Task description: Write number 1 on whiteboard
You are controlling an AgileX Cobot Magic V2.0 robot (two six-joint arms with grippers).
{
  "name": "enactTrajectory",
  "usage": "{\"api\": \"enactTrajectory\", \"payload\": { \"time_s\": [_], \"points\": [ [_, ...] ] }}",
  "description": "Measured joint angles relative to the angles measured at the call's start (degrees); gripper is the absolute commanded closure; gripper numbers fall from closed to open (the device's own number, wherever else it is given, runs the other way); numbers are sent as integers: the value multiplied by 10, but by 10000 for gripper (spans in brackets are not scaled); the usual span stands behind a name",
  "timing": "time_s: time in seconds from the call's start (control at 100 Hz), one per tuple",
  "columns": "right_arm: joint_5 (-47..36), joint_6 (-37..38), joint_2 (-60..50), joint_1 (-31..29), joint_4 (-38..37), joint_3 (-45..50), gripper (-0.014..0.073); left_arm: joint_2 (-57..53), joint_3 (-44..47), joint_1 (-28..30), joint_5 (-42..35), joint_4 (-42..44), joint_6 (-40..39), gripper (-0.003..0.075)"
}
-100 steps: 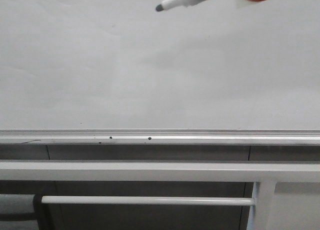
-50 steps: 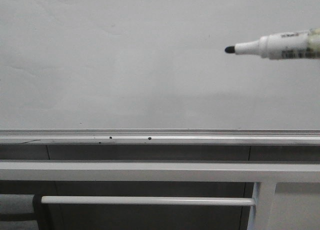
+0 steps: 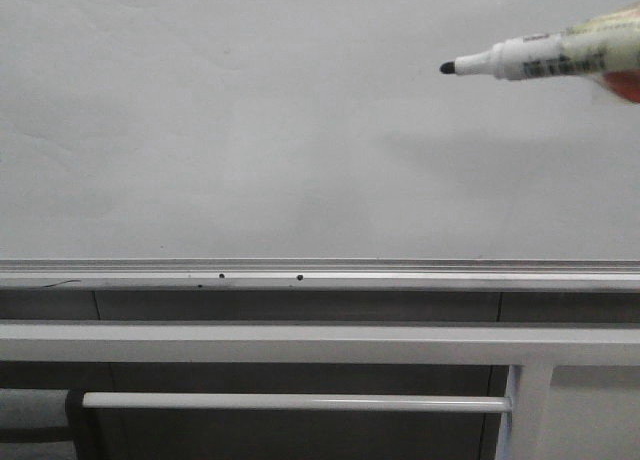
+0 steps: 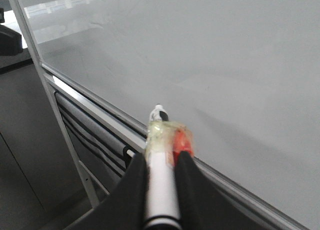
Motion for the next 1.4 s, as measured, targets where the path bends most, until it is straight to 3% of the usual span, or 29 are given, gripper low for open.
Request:
{"api": "enactTrajectory", "payload": {
  "time_s": [0.84,1.4],
  "points": [
    [-83,-1,99,0,24,-21,657,0,0,0,-3,30,0,741],
    [-144,-21,104,0,24,-25,657,0,0,0,-3,31,0,741]
  ]
}}
